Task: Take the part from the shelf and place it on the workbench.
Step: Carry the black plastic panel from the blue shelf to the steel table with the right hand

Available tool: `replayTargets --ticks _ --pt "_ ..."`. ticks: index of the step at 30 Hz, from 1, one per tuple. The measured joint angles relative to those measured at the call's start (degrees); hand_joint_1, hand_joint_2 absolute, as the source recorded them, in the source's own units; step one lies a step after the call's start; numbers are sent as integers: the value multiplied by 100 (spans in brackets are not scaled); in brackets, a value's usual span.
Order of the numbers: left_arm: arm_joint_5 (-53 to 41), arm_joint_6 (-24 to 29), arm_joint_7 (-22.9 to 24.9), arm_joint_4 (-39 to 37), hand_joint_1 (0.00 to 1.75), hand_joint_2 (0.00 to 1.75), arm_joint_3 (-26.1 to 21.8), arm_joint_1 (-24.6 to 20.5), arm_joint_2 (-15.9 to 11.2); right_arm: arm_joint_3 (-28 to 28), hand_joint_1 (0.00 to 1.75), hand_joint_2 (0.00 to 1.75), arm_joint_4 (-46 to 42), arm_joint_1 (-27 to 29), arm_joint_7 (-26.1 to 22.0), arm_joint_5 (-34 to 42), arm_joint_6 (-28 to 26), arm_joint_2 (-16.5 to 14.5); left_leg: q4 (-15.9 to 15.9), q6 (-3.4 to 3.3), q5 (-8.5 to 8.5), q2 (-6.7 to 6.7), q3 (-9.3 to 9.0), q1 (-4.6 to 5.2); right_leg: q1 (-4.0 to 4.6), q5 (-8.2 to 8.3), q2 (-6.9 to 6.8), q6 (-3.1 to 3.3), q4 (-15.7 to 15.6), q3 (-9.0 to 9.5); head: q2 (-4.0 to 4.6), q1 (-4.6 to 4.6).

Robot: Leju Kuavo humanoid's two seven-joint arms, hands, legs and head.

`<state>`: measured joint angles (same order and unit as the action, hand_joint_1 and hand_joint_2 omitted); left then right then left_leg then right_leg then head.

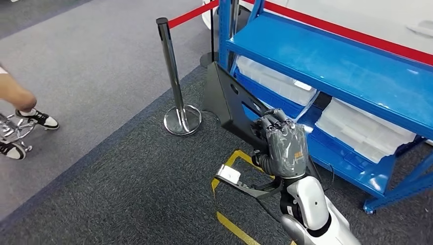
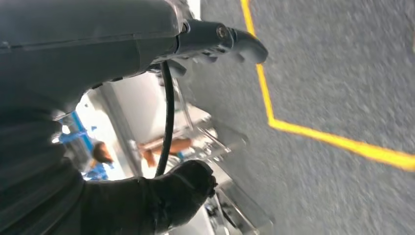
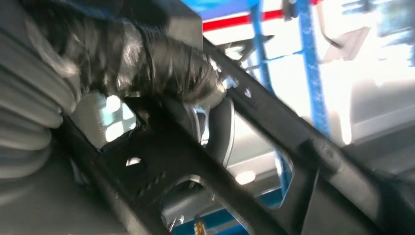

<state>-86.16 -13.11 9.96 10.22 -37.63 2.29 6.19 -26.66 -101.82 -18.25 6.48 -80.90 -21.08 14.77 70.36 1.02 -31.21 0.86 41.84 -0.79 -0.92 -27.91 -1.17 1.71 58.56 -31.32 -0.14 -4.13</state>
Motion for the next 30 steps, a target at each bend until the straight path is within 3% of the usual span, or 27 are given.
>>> replayTargets --ticks 1,3,4,5,7,9,11,12,13,15,17,18,19,20,22,23,24,26,28,30 --pt "0 -11 -68 1 0 175 35 5 -3 -1 175 175 31 -6 9 46 -19 13 306 39 -37 -22 54 -27 2 37 -104 -5 7 -58 1 0" --pt "0 -8 -170 1 0 175 88 24 -16 -1 175 175 73 7 21 97 -60 55 492 108 273 -63 -45 -86 -3 104 -292 -34 35 -175 0 0" --pt "0 7 -214 1 0 175 117 34 -25 -1 175 175 83 21 26 111 -88 79 292 132 464 -120 -251 -113 -8 131 -374 -55 57 -227 0 0" --pt "0 22 -259 1 0 175 153 38 -33 0 175 175 83 42 33 124 -116 108 -79 152 519 -245 -541 -127 -9 152 -445 -79 79 -265 -1 -2" --pt "0 49 -331 1 0 175 227 42 -59 4 175 175 74 94 54 137 -171 176 -863 112 356 -462 -1077 -92 2 186 -570 -143 115 -292 -1 2" --pt "0 58 -360 -2 0 175 275 48 -77 8 175 175 70 134 66 138 -198 225 -1173 20 205 -483 -1218 -37 13 226 -672 -212 116 -292 -1 7" --pt "0 71 -366 -4 0 175 304 68 -82 8 175 175 71 158 69 136 -207 242 -1211 -82 239 -398 -1172 -27 -2 256 -725 -283 103 -293 -1 9" --pt "0 80 -364 -6 0 175 314 79 -86 8 175 175 71 177 74 135 -211 256 -1235 -141 277 -357 -1163 -28 -18 215 -628 -314 132 -304 -1 12" --pt "0 95 -362 -7 0 175 325 86 -90 9 175 175 68 209 80 133 -225 270 -1259 -209 325 -311 -1144 -30 -33 94 -457 -336 254 -352 -1 13" --pt "0 123 -368 -8 0 175 344 86 -102 17 175 175 65 316 89 131 -260 321 -1274 -312 413 -210 -1072 -16 -39 -342 -48 -342 840 -572 -1 14" --pt "0 146 -396 -8 0 175 361 91 -120 31 175 175 63 453 99 130 -288 380 -1251 -363 479 -66 -971 23 -21 -695 101 -320 1549 -822 -1 13" --pt "0 154 -419 -8 0 175 368 95 -131 42 175 175 63 514 105 130 -295 407 -1232 -370 503 18 -926 43 -14 -719 116 -304 1694 -848 -1 13" --pt "0 159 -438 -8 0 175 380 98 -140 55 175 175 59 562 112 129 -300 425 -1206 -369 518 104 -887 57 -6 -630 126 -280 1605 -762 -1 13" --pt "0 163 -453 -8 0 175 393 100 -147 73 175 175 50 599 116 128 -308 438 -1177 -365 528 185 -859 68 3 -463 155 -250 1303 -575 -1 13" --pt "0 163 -471 -11 0 175 422 100 -156 108 175 175 17 644 117 125 -330 464 -1103 -346 537 322 -798 81 11 -196 406 -181 543 -167 -1 11" --pt "0 163 -475 -14 0 175 433 98 -160 123 175 175 -3 661 117 122 -346 479 -1073 -323 550 384 -758 77 18 -137 522 -160 302 -52 -1 11" --pt "0 163 -479 -16 0 175 444 99 -164 137 175 175 -20 680 118 119 -358 491 -1055 -290 569 444 -715 66 29 -132 603 -147 192 -15 -1 10" --pt "0 164 -480 -26 0 175 457 111 -179 154 175 175 -50 719 120 112 -372 505 -1060 -210 617 565 -652 45 29 -100 518 -128 152 -21 -1 12" --pt "0 166 -480 -39 0 175 460 126 -192 157 175 175 -86 742 117 99 -369 507 -935 -153 534 413 -570 58 -6 -45 363 -83 81 -1 -1 -1" --pt "0 165 -480 -47 0 175 461 123 -197 158 175 175 -118 759 110 73 -366 507 -423 -104 217 105 -334 49 -16 -12 191 -51 40 4 -1 -20"
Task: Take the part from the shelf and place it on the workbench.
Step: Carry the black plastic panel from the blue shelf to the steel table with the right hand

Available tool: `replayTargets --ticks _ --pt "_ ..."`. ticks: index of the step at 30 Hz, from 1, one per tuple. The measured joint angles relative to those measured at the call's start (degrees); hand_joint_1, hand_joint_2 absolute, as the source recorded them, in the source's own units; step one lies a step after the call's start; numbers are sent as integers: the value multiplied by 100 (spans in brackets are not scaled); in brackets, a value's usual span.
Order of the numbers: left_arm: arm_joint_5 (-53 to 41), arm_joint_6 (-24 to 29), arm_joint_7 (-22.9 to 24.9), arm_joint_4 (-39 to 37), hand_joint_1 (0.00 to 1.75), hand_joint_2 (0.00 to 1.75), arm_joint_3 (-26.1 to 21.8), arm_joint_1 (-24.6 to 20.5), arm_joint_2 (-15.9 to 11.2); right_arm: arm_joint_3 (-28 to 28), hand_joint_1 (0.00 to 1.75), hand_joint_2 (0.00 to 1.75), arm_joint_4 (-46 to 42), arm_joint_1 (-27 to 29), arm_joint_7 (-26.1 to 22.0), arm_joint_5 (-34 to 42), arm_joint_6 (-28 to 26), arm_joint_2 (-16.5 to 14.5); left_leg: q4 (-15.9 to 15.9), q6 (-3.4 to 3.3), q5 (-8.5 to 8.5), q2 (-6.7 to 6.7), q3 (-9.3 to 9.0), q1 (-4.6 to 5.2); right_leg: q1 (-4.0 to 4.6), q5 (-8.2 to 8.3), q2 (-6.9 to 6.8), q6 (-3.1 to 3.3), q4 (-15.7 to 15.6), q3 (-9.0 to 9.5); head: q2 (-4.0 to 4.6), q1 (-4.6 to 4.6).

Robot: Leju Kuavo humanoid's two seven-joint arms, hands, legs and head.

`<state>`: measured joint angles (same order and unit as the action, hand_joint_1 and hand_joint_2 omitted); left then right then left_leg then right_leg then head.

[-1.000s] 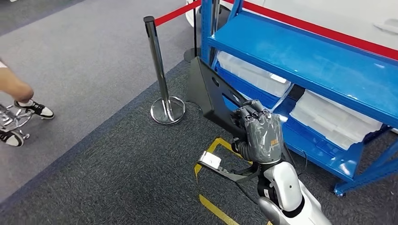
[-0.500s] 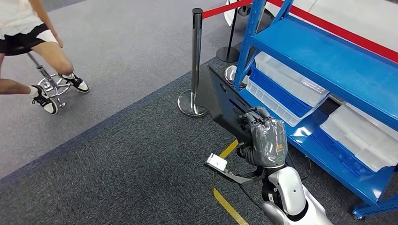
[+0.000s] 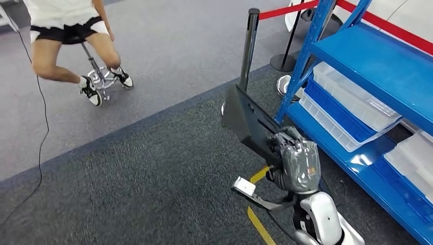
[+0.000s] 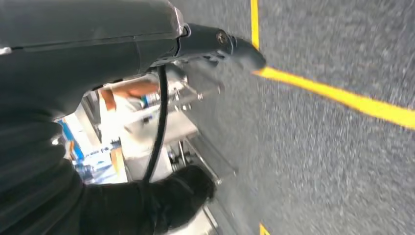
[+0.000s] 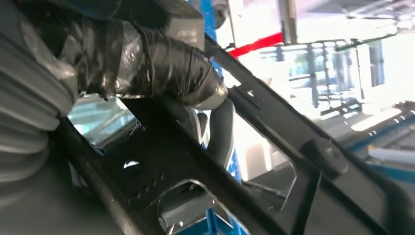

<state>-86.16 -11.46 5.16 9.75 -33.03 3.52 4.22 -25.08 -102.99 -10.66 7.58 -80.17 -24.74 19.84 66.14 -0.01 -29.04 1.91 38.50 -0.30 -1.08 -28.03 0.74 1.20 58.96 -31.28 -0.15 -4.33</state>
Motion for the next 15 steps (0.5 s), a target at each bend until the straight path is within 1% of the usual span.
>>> replayTargets --ticks 1,2,3,4,5,6,7,8,9,10,11,12,13,14,15 --pt "0 -2 0 -2 0 175 0 -6 0 1 175 175 -8 11 -2 -13 1 1 366 30 -188 -83 163 -20 5 4 -86 6 0 -9 0 -8" --pt "0 -3 0 -3 0 175 0 -11 -1 1 175 175 -8 20 -3 -21 2 1 692 58 -319 -121 302 -39 9 5 -177 6 3 -19 0 -8" --pt "0 -5 0 -4 0 175 0 -13 -1 1 175 175 -8 26 -4 -26 3 0 878 81 -362 -139 368 -58 11 5 -267 5 5 -26 0 -8" --pt "0 -10 1 -5 0 175 0 -10 -2 1 175 175 -7 24 -4 -27 3 -1 831 100 -291 -160 312 -74 10 5 -357 3 9 -29 -1 -9" --pt "0 -14 3 -5 0 175 0 -7 -4 1 175 175 -6 12 -4 -28 5 -1 564 110 -138 -200 141 -86 7 4 -438 -3 12 -28 -1 -9" --pt "0 -17 8 -5 0 175 1 -7 -7 1 175 175 -3 -16 -3 -29 9 -2 150 111 32 -294 -105 -92 8 1 -510 -15 15 -22 -1 -9" --pt "0 -22 17 -5 0 175 3 -11 -10 1 175 175 6 -62 2 -29 19 -2 -245 96 155 -405 -326 -75 17 -2 -575 -39 18 -18 -1 -9" --pt "0 -40 27 -5 0 175 10 -19 -13 1 175 175 23 -131 5 -27 42 -2 -524 59 226 -484 -470 -56 26 0 -624 -72 20 -18 -1 -5" --pt "0 -69 36 -8 0 175 21 -26 -19 1 175 175 49 -217 7 -21 74 -2 -669 16 246 -528 -526 -32 36 4 -669 -107 20 -19 -1 -2" --pt "0 -111 43 -13 0 175 34 -29 -26 1 175 175 83 -311 5 -10 111 -3 -696 -34 246 -500 -506 -6 42 13 -712 -144 13 -21 -1 1" --pt "0 -151 48 -20 0 175 47 -28 -36 1 175 175 119 -403 -1 5 145 -9 -709 -82 267 -441 -484 1 40 22 -754 -179 3 -18 -1 4" --pt "0 -182 50 -26 0 175 59 -25 -48 1 175 175 152 -483 -9 23 168 -15 -740 -127 294 -387 -482 1 25 5 -747 -213 16 -13 0 4" --pt "0 -201 52 -30 0 175 72 -24 -57 1 175 175 180 -546 -16 39 183 -21 -777 -177 329 -332 -490 -3 11 -59 -656 -240 81 -32 -1 4" --pt "0 -208 53 -31 0 175 85 -26 -64 1 175 175 201 -588 -21 51 189 -26 -814 -222 366 -280 -499 -10 -5 -188 -512 -256 250 -98 0 5" --pt "0 -209 53 -31 0 175 101 -29 -74 1 175 175 219 -614 -25 58 192 -26 -838 -260 397 -220 -502 -16 -17 -373 -337 -262 536 -218 0 6"
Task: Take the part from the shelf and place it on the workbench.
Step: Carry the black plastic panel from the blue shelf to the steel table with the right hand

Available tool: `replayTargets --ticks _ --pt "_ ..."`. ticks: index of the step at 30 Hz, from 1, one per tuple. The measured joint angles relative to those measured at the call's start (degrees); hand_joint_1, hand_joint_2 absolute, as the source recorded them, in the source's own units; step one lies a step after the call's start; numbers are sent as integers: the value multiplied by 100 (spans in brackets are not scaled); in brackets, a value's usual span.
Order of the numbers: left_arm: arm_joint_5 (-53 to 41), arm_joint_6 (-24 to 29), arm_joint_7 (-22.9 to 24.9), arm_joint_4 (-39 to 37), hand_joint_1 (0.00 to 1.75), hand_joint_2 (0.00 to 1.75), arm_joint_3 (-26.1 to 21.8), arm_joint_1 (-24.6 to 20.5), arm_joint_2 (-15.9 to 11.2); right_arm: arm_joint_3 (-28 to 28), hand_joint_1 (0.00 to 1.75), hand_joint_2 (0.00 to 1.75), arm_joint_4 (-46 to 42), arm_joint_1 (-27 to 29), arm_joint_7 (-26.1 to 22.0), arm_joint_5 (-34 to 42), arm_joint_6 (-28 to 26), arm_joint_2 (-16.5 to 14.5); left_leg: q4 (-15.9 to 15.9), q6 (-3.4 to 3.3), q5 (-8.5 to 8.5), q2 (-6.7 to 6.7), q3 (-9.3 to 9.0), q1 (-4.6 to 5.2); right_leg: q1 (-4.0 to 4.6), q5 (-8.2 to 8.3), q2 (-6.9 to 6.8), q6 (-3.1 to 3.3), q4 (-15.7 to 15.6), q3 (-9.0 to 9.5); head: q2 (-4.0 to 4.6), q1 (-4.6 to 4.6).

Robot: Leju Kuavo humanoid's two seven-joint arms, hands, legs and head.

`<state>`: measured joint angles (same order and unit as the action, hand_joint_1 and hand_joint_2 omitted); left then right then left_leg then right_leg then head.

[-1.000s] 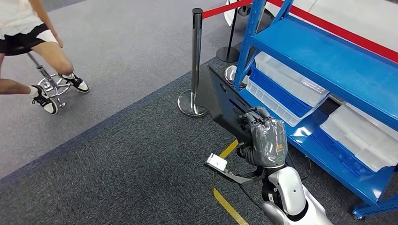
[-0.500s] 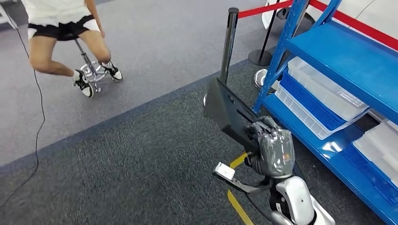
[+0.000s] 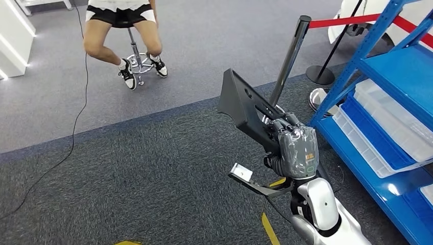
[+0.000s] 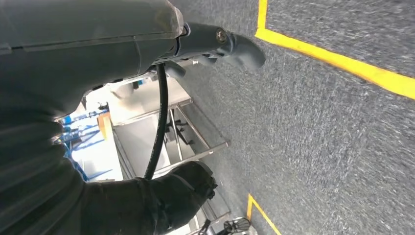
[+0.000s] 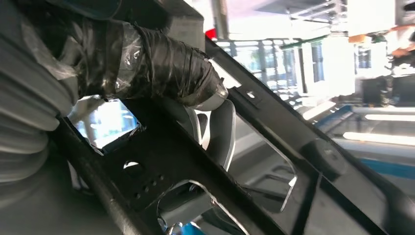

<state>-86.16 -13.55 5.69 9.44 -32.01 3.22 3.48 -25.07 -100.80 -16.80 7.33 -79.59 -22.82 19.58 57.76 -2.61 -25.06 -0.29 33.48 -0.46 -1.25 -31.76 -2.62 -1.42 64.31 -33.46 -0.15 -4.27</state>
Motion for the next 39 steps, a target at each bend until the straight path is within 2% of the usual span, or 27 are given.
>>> replayTargets --ticks 2,3,4,6,7,8,10,12,13,14,16,18,19,20,22,24,25,27,28,30,32,33,34,35,36,38,39 --pt "1 17 -1 0 0 175 23 -2 -14 -1 175 175 33 -6 -1 4 0 1 10 -38 28 133 41 17 6 -361 216 2 757 -350 0 0" --pt "2 26 -1 0 0 175 30 0 -21 -2 175 175 50 -1 0 6 0 1 27 -47 33 213 60 28 10 -419 248 4 1002 -468 -1 -1" --pt "2 34 -1 0 0 175 33 2 -26 -3 175 175 64 2 1 8 -1 1 48 -50 36 294 74 39 11 -359 263 10 1045 -492 -1 -1" --pt "2 44 -1 0 0 175 36 3 -32 -4 175 175 79 1 1 10 -3 1 99 -39 28 449 88 48 10 30 341 43 496 -242 -1 -1" --pt "3 51 -1 -1 0 175 37 5 -30 -4 175 175 82 -1 1 10 -5 1 128 -26 22 517 105 49 6 192 491 67 138 -78 0 -1" --pt "3 59 -2 -1 0 175 38 2 -27 -5 175 175 83 -1 1 10 -8 1 163 -4 20 586 139 49 3 297 633 85 -154 41 0 -1" --pt "4 72 -3 -2 0 175 39 7 -22 -8 175 175 87 8 2 11 -13 1 194 66 41 720 222 24 21 321 796 108 -388 110 1 -2" --pt "5 80 -3 -6 0 175 39 29 -20 -15 175 175 87 17 3 13 -18 -4 186 144 74 837 271 -5 26 355 659 148 -456 121 0 -2" --pt "7 83 -2 -9 0 175 39 41 -16 -18 175 175 84 20 3 14 -20 -8 224 173 51 773 297 2 15 378 582 180 -498 145 -1 -5" --pt "9 91 1 -13 0 175 39 46 -12 -20 175 175 74 29 3 14 -27 -12 362 202 -41 624 366 6 6 401 492 217 -544 170 0 -11" --pt "18 131 6 -15 0 175 39 42 -3 -22 175 175 23 100 3 15 -51 -15 970 262 -389 241 651 2 19 416 303 262 -590 200 0 -22" --pt "25 198 11 -16 0 175 39 42 14 -18 175 175 -98 294 18 64 -92 15 1597 319 -658 93 941 -37 37 400 112 269 -588 207 0 -27" --pt "27 235 19 -16 0 175 39 45 38 0 175 175 -234 485 27 145 -134 78 1672 336 -652 73 962 -54 39 383 16 258 -586 217 1 -27" --pt "31 275 31 -17 0 175 39 54 68 55 175 175 -445 750 19 282 -206 203 1533 342 -554 50 869 -68 37 360 -83 239 -585 237 1 -27" --pt "39 352 55 -17 0 175 39 80 134 320 175 175 -968 1425 -132 684 -402 554 812 330 -261 -112 437 -72 36 297 -284 183 -581 298 1 -27" --pt "46 391 67 -18 0 175 39 114 183 751 175 175 -1378 1973 -433 1054 -534 845 272 266 -129 -271 125 -37 52 246 -408 120 -567 337 0 -22" --pt "48 397 69 -19 0 175 39 128 204 973 175 175 -1527 2156 -589 1171 -551 933 198 222 -148 -302 96 -8 63 237 -439 87 -566 345 0 -18" --pt "50 397 69 -21 0 175 39 141 221 1296 175 175 -1736 2371 -803 1250 -503 1023 171 121 -142 -215 99 19 52 227 -476 18 -581 370 -1 -15" --pt "50 397 69 -22 0 175 39 138 222 1390 175 175 -1803 2429 -862 1250 -456 1041 140 76 -133 -176 79 20 35 191 -407 -13 -555 379 -1 -13" --pt "52 397 67 -22 0 175 38 110 224 1510 175 175 -1890 2492 -927 1233 -352 1052 80 -15 -97 -83 26 8 4 -57 -96 -38 -202 251 -1 -9" --pt "59 399 61 -22 0 175 34 72 220 1555 175 175 -1921 2506 -964 1199 -243 1048 73 -68 -83 34 28 31 -2 -433 189 -22 553 -103 0 -5" --pt "65 398 55 -22 0 175 31 57 214 1546 175 175 -1918 2487 -978 1169 -181 1038 76 -80 -80 107 31 48 0 -544 235 -16 893 -282 0 -5" --pt "72 397 44 -22 0 175 27 47 207 1522 175 175 -1907 2453 -987 1134 -127 1022 81 -87 -79 186 31 64 0 -543 251 -8 1063 -384 0 -5" --pt "81 393 28 -22 0 175 21 42 201 1491 175 175 -1892 2405 -993 1098 -80 1002 89 -89 -77 268 29 75 0 -432 262 2 1024 -389 -1 -6" --pt "96 388 11 -22 0 175 11 42 192 1442 175 175 -1873 2329 -994 1051 -35 971 101 -87 -77 354 24 80 -2 -211 296 20 741 -276 -1 -5" --pt "140 380 -17 -22 0 175 -21 41 180 1307 175 175 -1819 2113 -971 914 71 883 143 -62 -76 498 47 79 -10 188 574 57 -21 27 0 -5" --pt "159 375 -24 -22 0 175 -42 35 170 1204 175 175 -1781 1982 -933 805 134 809 165 -34 -68 563 81 72 -13 288 712 66 -292 127 0 -5"
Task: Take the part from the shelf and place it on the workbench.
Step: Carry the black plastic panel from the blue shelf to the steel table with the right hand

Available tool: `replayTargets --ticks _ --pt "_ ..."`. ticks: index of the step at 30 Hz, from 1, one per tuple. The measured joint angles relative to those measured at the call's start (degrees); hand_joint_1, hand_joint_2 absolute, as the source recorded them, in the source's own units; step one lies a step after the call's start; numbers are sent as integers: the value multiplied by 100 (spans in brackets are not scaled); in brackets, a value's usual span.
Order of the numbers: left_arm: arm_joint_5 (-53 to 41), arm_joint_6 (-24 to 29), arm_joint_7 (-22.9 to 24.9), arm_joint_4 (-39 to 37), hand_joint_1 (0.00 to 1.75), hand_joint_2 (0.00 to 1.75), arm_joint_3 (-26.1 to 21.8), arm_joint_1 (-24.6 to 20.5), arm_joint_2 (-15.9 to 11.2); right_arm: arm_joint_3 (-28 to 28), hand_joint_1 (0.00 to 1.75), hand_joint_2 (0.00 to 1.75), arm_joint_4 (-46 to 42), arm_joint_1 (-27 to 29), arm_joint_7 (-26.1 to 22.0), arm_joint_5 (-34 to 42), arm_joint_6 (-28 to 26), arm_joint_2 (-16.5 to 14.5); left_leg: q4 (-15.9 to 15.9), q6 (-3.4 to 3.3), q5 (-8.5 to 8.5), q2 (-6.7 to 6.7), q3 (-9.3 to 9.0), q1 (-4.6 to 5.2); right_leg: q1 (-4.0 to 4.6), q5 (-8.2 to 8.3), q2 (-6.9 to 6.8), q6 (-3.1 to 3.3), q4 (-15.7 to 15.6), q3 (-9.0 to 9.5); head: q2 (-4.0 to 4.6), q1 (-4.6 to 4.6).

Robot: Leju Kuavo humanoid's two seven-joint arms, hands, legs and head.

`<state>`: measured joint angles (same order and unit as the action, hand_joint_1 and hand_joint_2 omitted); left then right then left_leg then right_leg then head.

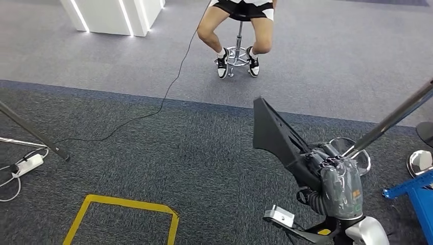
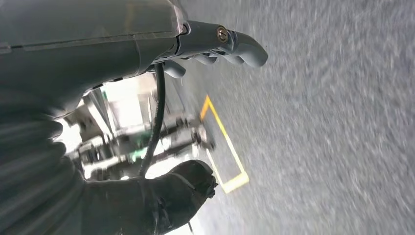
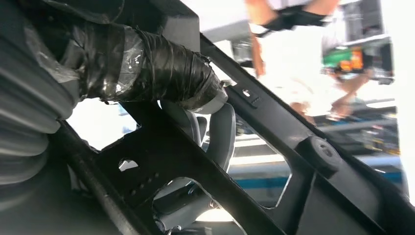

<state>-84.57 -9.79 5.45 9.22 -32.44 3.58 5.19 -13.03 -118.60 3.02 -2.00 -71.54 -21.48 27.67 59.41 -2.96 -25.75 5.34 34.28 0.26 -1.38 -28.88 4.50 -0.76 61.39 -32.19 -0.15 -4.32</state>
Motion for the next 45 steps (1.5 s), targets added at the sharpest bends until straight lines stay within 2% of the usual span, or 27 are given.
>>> replayTargets --ticks 1,2,4,6,8,10,11,13,15,21,23,24,25,26,28,29,31,33,34,36,37,38,40,41,42,43,45 --pt "12 -5 0 0 0 175 -17 -4 -6 -110 175 175 48 -120 57 -113 50 -81 14 35 13 59 42 -12 5 17 97 4 -126 33 0 -1" --pt "15 -9 2 0 0 175 -29 -6 -12 -216 175 175 96 -228 122 -209 85 -157 20 76 34 128 79 -23 16 5 97 3 -159 35 0 -2" --pt "14 -9 8 0 0 175 -42 8 -23 -413 175 175 184 -404 291 -304 159 -265 21 142 59 227 126 -47 20 24 -73 31 -208 57 -1 -2" --pt "4 1 10 0 0 175 -47 16 -31 -523 175 175 229 -504 459 -230 293 -285 262 190 -87 5 251 -37 -2 53 -265 95 -278 112 0 -15" --pt "-13 17 10 0 0 175 -48 11 -34 -556 175 175 250 -528 564 -111 452 -232 899 233 -422 -336 566 -49 6 55 -457 143 -310 144 1 -30" --pt "-35 31 10 0 0 175 -49 18 -35 -558 175 175 269 -524 610 -43 571 -141 1486 275 -626 -461 865 -88 19 38 -651 148 -310 147 1 -33" --pt "-43 35 10 0 0 175 -50 25 -35 -556 175 175 278 -521 621 -25 615 -95 1531 293 -586 -490 888 -108 18 28 -741 139 -308 151 1 -33" --pt "-54 45 10 0 0 175 -54 40 -37 -551 175 175 287 -519 629 -6 684 -32 1193 317 -337 -541 708 -136 12 5 -869 115 -304 166 -1 -33" --pt "-54 48 10 0 0 175 -57 44 -38 -549 175 175 287 -519 630 -2 716 -9 938 324 -198 -569 570 -146 9 -6 -910 101 -301 175 -1 -33" --pt "-54 48 10 0 0 175 -57 44 -38 -548 175 175 287 -519 631 -2 720 -7 907 324 -183 -575 553 -147 8 -8 -914 99 -301 177 -1 -33" --pt "-63 48 11 1 0 175 -68 39 -40 -507 175 175 291 -512 682 -74 1093 154 464 248 -112 -714 325 -88 32 -59 -1065 12 -298 230 0 -27" --pt "-67 48 10 3 0 175 -79 43 -43 -477 175 175 312 -537 714 -169 1368 263 228 179 -74 -740 192 -64 27 -119 -1060 -57 -274 270 0 -22" --pt "-74 49 9 14 0 175 -109 39 -48 -447 175 175 374 -618 763 -328 1706 397 10 82 -46 -644 59 -20 32 -265 -943 -95 133 63 0 -17" --pt "-78 50 7 25 0 175 -135 41 -51 -434 175 175 438 -715 789 -458 1874 459 -8 18 -47 -454 22 -2 28 -308 -754 -84 435 -132 -1 -16" --pt "-84 52 2 46 0 175 -185 36 -53 -424 175 175 553 -916 833 -655 2097 556 -18 -61 -55 -79 -37 27 55 -142 -314 2 677 -429 -1 -14" --pt "-85 52 1 48 0 175 -191 41 -47 -424 175 175 565 -962 835 -668 2105 572 -5 -54 -62 -6 -42 31 61 55 -159 35 336 -314 -1 -16" --pt "-90 52 -3 54 0 175 -206 44 -35 -422 175 175 583 -1041 840 -694 2125 604 15 -17 -58 136 5 8 71 186 68 59 -88 -171 -1 -17" --pt "-100 51 -7 57 0 175 -219 57 -33 -420 175 175 607 -1139 868 -726 2234 631 7 52 -36 288 63 -20 72 158 7 67 -198 -121 -1 -19" --pt "-106 49 -8 59 0 175 -223 69 -35 -420 175 175 627 -1218 884 -732 2325 647 19 81 -42 259 76 -16 62 172 -71 82 -241 -92 0 -19" --pt "-114 34 -9 65 0 175 -229 75 -38 -419 175 175 679 -1453 895 -710 2528 698 251 134 -190 -45 193 5 27 199 -238 125 -340 -18 0 -36" --pt "-117 25 -9 69 0 175 -232 68 -36 -419 175 175 717 -1608 879 -685 2632 738 524 159 -335 -252 331 -7 30 202 -326 140 -363 6 0 -44" --pt "-121 17 -9 73 0 175 -237 56 -34 -418 175 175 766 -1782 851 -658 2733 782 867 192 -498 -380 517 -31 32 198 -414 154 -372 15 0 -53" --pt "-127 9 -4 84 0 175 -261 42 -34 -419 175 175 887 -2162 788 -635 2923 846 1406 259 -662 -458 821 -92 33 184 -597 154 -369 18 0 -53" --pt "-130 1 3 89 0 175 -280 41 -37 -426 175 175 954 -2347 764 -661 3003 853 1420 289 -598 -477 839 -116 29 175 -682 145 -365 21 0 -53" --pt "-130 -9 12 94 0 175 -301 43 -40 -444 175 175 1020 -2526 753 -717 3073 842 1215 313 -437 -513 741 -133 23 162 -761 129 -356 27 1 -53" --pt "-131 -20 20 102 0 175 -321 44 -43 -479 175 175 1088 -2696 751 -796 3133 814 850 328 -231 -598 552 -144 18 144 -832 105 -342 36 0 -53" --pt "-132 -34 30 118 0 175 -357 35 -46 -576 175 175 1203 -2984 787 -952 3212 736 186 307 5 -825 208 -106 31 97 -962 41 -304 47 0 -50"
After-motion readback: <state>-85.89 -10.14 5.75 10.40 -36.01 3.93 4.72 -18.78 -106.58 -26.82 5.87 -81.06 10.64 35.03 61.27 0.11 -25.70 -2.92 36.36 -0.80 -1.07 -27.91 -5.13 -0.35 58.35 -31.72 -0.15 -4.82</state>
